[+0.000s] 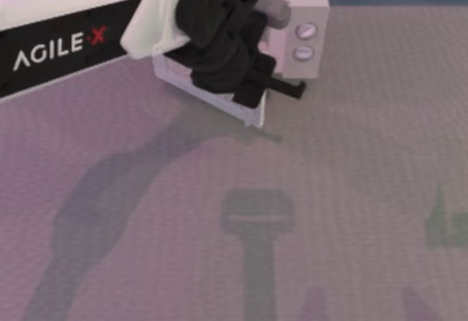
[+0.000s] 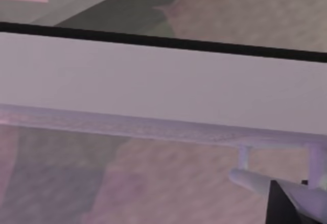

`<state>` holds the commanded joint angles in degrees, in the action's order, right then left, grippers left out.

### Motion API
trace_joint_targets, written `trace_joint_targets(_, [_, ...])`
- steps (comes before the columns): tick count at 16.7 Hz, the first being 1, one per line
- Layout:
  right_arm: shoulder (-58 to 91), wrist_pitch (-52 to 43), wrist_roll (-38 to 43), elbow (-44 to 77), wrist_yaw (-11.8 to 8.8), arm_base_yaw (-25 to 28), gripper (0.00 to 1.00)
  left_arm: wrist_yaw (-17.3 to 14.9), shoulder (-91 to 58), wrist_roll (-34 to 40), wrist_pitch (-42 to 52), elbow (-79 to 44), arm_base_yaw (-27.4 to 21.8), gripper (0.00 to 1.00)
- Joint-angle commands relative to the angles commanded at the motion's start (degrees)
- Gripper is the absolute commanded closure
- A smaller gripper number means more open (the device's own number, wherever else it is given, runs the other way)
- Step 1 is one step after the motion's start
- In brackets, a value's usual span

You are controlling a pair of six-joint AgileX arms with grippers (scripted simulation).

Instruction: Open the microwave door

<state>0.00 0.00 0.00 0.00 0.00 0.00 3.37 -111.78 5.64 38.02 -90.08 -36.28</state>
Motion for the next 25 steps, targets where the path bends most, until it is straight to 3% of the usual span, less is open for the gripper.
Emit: trace_joint_targets(25, [0.0,0.0,0.0,0.0,0.0,0.0,0.0,-2.24,2.31,-3.85,-1.03,3.19,1.06,1.0])
